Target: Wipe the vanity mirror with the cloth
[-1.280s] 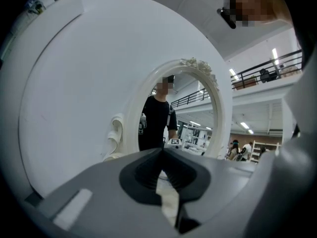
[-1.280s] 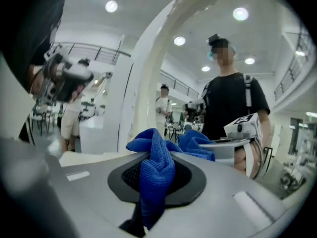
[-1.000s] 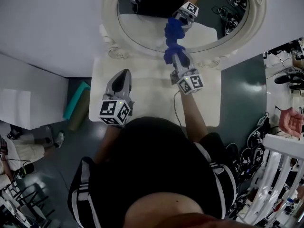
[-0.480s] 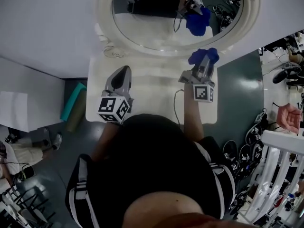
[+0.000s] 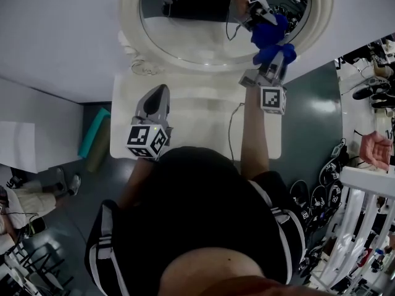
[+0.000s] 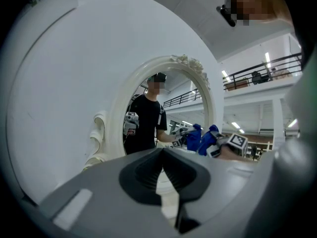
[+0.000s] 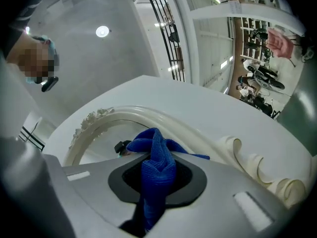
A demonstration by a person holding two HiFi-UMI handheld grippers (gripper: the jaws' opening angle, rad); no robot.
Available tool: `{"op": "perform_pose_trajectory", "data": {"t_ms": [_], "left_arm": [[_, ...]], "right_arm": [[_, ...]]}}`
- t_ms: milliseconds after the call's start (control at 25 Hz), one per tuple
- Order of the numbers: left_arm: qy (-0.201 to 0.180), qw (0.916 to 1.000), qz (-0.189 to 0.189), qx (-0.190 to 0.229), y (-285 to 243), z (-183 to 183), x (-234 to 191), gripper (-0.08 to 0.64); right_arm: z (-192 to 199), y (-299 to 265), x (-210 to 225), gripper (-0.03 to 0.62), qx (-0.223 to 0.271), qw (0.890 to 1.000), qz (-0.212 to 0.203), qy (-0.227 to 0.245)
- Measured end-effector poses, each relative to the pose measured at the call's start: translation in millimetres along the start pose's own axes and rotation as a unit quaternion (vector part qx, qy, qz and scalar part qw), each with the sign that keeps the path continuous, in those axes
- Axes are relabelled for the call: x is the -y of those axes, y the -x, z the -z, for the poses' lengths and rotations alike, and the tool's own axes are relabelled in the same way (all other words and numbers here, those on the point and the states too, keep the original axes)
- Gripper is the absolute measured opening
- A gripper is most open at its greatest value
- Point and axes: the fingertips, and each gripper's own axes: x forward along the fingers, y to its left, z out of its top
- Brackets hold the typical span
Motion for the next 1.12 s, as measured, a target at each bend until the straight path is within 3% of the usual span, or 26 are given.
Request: {"op": "perform_pose_trajectory", "data": {"t_ms": [240, 440, 840, 960, 1120], "left_arm": [[0.002, 0.9999, -0.01, 0.001, 0, 0, -3, 0.008], [0.005, 0.9999, -0.014, -0.003, 0, 4, -7, 0.009], [0.004, 0.9999, -0.013, -0.007, 1, 8, -4, 0.008], [0.007, 0.9998, -0.016, -0.008, 1, 9, -7, 0.009], [0.01, 0.9998, -0.016, -0.011, 0, 12, -7, 0.009]], "right_arm": [[-12, -39, -13, 0.038, 0.015, 0.999, 0.011, -0.027], [-22, -59, -27, 0.037, 0.016, 1.0, 0.004, -0.015], [-61, -110, -111, 0.044, -0.012, 0.993, -0.079, 0.082], [-66, -123, -139, 0.044, -0.024, 0.983, -0.109, 0.149], [-67, -133, -171, 0.044, -0.037, 0.959, -0.15, 0.236]]}}
